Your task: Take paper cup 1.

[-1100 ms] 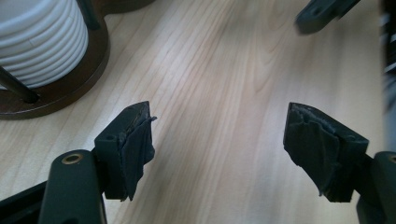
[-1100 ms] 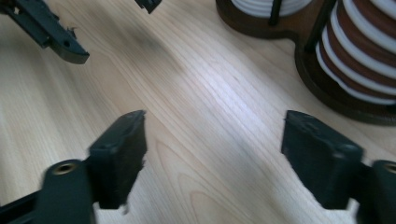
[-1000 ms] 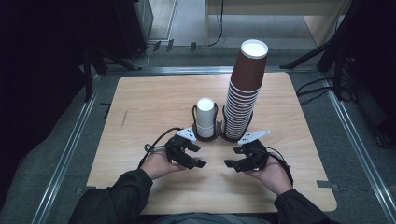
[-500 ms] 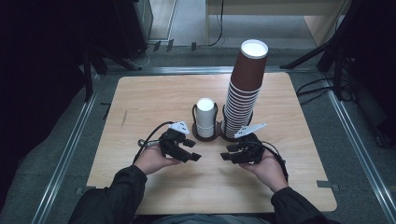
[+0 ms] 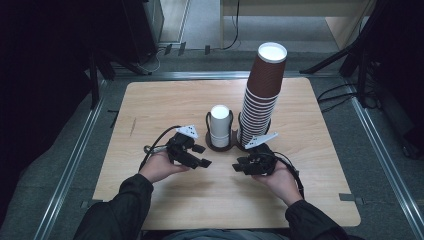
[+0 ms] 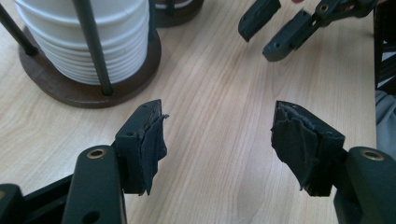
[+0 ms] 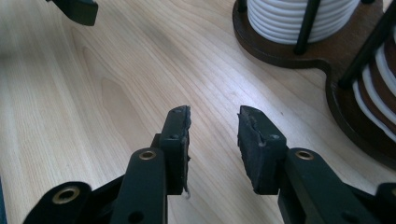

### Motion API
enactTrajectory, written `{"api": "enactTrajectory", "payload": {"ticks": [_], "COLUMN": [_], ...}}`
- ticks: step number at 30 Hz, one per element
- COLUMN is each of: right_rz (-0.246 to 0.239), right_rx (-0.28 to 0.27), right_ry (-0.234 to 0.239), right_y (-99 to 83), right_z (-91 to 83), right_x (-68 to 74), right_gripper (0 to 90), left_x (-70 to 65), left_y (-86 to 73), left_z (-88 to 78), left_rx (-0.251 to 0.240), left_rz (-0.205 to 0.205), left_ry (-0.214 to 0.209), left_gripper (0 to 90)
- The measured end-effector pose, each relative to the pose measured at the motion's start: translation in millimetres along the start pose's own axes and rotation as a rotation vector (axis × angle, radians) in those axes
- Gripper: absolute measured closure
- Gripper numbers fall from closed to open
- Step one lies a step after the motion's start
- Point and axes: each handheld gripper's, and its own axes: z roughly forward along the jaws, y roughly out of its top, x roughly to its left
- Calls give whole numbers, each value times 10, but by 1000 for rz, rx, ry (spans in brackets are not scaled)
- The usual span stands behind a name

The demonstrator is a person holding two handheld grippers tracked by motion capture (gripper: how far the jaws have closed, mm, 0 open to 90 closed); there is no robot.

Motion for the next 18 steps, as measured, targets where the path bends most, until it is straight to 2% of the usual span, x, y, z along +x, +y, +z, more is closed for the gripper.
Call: {"api": "enactTrajectory", "payload": {"ticks": [2, 4, 7, 12, 15, 18], "right_rz": [8, 12, -6, -1, -9, -7], "right_rx": [-10, -6, -3, -10, -14, -35], "right_ry": [5, 7, -3, -13, -39, -64], "right_y": [13, 40, 78, 133, 164, 189], "right_z": [7, 17, 33, 43, 70, 95], "right_x": [7, 1, 2, 15, 34, 53], "right_gripper": [658, 667, 670, 730, 765, 796], "left_x": [28, 57, 77, 138, 171, 197], "left_y": [0, 33, 80, 133, 167, 242], "left_z": [-15, -24, -73, -163, -198, -245], "left_rx": [-11, 8, 5, 12, 3, 6], "left_rz": [-12, -7, 3, -5, -8, 5], "left_ry": [-10, 6, 9, 25, 26, 32], "left_gripper": [326, 324, 324, 322, 307, 289]}}
